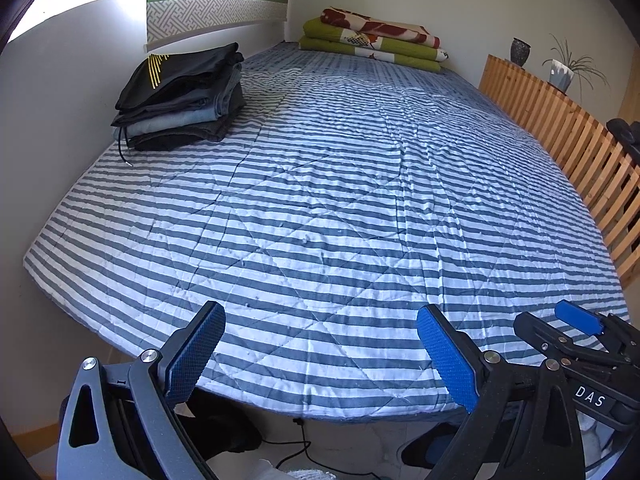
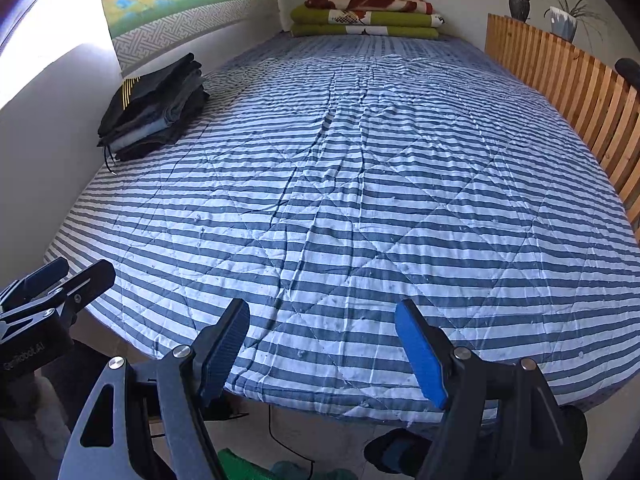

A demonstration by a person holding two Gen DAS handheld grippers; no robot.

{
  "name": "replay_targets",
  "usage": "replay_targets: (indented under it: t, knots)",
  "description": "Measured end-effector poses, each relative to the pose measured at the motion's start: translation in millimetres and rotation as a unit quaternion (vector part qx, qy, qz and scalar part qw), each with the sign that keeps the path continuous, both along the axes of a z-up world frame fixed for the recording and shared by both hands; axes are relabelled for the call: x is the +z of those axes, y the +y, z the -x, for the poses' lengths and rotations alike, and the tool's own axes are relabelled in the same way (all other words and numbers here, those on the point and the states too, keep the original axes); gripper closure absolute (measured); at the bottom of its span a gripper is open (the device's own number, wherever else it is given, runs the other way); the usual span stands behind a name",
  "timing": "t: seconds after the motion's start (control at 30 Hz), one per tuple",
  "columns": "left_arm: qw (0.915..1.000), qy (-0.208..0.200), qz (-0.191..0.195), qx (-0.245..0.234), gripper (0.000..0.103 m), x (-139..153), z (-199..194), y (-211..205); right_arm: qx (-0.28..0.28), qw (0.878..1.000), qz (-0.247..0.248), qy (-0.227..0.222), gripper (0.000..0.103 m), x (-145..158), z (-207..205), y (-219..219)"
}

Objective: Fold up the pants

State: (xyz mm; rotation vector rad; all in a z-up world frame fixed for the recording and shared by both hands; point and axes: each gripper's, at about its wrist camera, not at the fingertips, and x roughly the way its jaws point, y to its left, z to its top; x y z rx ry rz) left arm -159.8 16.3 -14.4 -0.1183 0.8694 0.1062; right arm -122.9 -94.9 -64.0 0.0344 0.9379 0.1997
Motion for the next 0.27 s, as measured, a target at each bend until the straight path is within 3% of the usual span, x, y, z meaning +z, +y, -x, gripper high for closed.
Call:
replay_targets:
  t: [0.27]
  knots:
    - [0.9990, 0.007, -0.001, -0.043, 0.005, -17.0, -52.3, -20.5, -0.032, 0.999, 0.005, 0.016, 0.031, -17.6, -22.4, -16.9]
